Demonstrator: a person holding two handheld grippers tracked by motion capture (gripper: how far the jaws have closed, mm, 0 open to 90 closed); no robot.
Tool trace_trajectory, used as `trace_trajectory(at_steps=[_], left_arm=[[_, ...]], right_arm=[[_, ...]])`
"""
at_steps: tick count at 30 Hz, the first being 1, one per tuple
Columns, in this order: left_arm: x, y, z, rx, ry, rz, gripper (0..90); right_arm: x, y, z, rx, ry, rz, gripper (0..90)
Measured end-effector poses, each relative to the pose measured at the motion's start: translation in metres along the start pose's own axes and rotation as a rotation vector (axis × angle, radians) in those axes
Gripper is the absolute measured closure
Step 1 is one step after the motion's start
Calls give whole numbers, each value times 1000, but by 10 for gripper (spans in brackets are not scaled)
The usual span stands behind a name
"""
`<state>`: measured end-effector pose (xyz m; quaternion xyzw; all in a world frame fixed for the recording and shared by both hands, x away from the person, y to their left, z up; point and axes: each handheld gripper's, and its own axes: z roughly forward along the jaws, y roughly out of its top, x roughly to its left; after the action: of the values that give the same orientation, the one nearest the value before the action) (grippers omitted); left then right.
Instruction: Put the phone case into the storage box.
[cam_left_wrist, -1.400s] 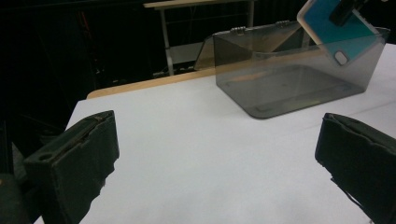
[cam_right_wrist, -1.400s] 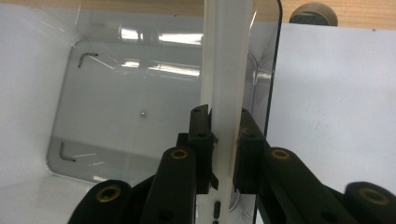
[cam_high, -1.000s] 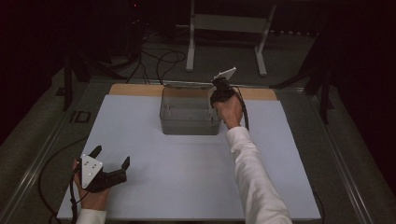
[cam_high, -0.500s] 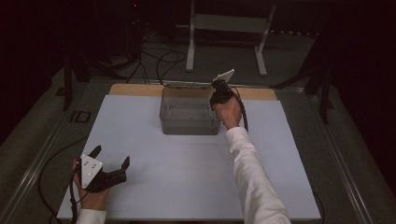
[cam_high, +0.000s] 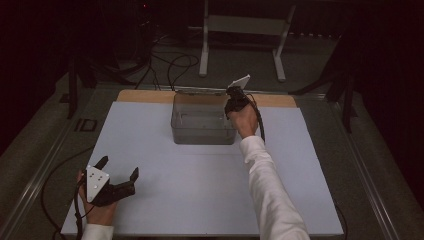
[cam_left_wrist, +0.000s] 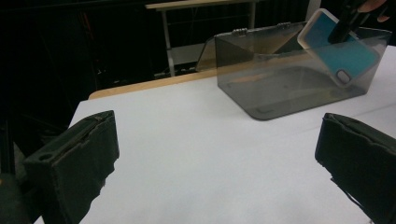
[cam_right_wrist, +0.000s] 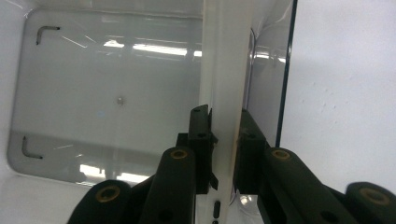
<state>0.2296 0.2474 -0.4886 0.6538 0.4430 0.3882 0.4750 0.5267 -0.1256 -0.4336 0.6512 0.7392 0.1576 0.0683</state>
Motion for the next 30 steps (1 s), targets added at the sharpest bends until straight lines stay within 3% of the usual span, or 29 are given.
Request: trace_trajectory(at_steps=[13, 26, 30], left_arm=[[0, 0, -1, -4, 3, -1, 2], [0, 0, 0, -4, 0, -2, 2], [0, 0, -1, -5, 1, -2, 2]], right_arm=[[3, -1, 7, 2, -5, 6, 784], [8, -3, 11, -5, -62, 15, 804], [13, -5, 12, -20, -114, 25, 809]])
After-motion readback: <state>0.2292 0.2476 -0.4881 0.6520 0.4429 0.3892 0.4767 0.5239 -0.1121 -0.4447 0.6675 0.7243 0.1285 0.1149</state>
